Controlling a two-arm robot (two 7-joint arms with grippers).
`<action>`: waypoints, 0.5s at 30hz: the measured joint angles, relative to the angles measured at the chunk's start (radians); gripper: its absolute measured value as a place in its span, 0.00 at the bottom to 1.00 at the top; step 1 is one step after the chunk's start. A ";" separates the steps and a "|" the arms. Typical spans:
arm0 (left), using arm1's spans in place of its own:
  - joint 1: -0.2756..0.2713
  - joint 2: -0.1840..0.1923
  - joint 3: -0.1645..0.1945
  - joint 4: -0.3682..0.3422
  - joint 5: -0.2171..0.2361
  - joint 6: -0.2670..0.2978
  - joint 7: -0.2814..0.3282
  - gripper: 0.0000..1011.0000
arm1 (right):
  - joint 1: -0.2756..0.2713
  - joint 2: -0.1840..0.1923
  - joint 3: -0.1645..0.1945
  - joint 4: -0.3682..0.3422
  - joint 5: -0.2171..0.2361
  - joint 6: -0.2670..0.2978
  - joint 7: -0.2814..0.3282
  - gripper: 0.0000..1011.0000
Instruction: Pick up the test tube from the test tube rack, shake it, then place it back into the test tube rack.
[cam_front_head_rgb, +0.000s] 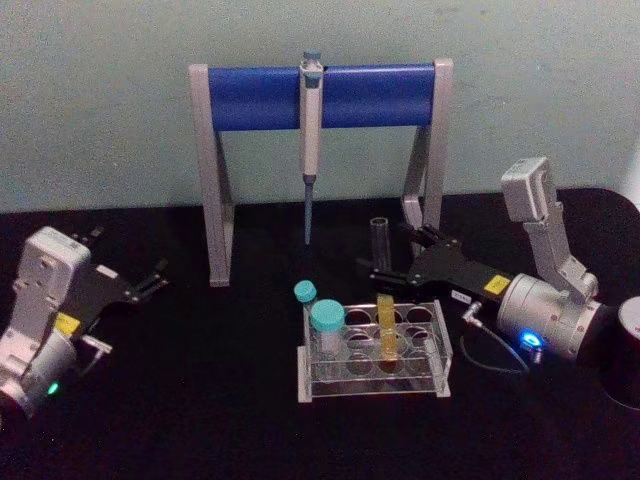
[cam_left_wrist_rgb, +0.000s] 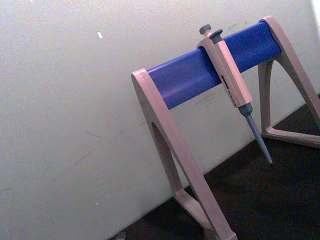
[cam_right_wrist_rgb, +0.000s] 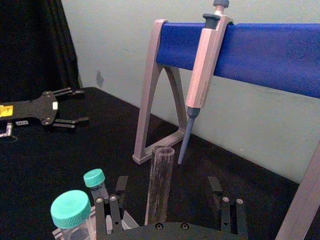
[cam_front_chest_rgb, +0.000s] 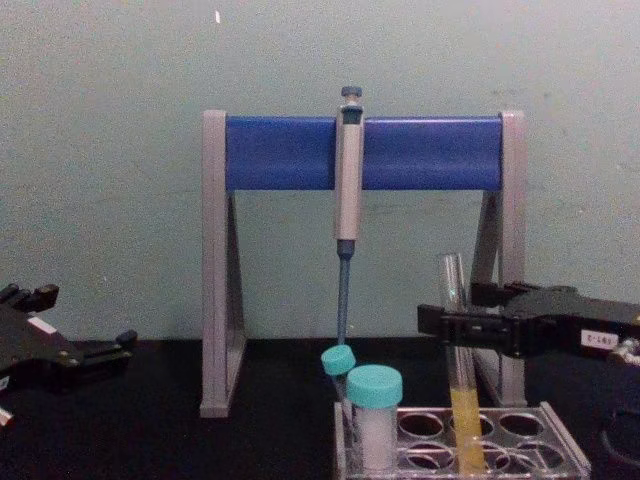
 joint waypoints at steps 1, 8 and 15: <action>0.000 0.000 0.000 0.000 0.000 0.000 0.000 0.99 | 0.000 0.000 0.000 0.000 0.000 0.000 0.000 0.99; 0.000 0.000 0.000 0.000 0.000 0.000 0.000 0.99 | 0.000 0.001 0.000 0.000 -0.001 0.000 -0.001 0.99; 0.000 0.000 0.000 0.000 0.000 0.000 0.000 0.99 | -0.001 0.001 0.000 0.000 -0.002 0.000 -0.001 0.94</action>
